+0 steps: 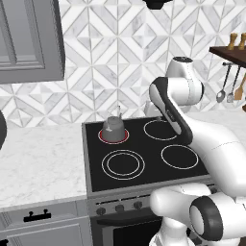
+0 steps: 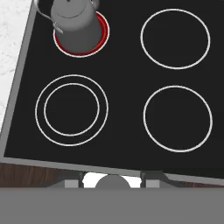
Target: Turn off the rear left burner of the stove.
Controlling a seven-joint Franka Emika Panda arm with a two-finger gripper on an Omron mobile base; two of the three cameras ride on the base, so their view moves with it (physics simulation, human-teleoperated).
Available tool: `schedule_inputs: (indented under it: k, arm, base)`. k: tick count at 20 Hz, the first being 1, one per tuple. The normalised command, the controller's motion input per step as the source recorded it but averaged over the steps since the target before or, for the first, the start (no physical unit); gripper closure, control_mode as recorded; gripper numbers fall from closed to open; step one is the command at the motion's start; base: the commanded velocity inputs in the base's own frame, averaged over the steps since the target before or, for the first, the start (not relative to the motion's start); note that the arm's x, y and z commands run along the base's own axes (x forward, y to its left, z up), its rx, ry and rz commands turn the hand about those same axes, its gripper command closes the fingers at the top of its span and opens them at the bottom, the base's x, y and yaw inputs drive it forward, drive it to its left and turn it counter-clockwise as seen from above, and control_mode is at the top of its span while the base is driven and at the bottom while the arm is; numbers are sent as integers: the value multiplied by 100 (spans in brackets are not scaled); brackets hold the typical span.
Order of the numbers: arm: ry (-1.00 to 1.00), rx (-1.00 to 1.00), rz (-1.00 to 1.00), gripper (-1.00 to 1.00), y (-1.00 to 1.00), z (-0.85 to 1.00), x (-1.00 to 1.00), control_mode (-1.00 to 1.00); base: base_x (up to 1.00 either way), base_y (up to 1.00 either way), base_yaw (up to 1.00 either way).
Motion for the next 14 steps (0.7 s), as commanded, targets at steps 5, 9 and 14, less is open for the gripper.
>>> schedule_inputs:
  k: [5, 9, 14]
  arm:
    - [0, 0, 0, -100, 0, 0, 0, 100]
    - [0, 0, 0, -100, 0, 0, 0, 100]
    - [0, 0, 0, -100, 0, 0, 0, 100]
  base:
    - [0, 0, 0]
    - [-6, -15, 0]
    - [-27, -60, 0]
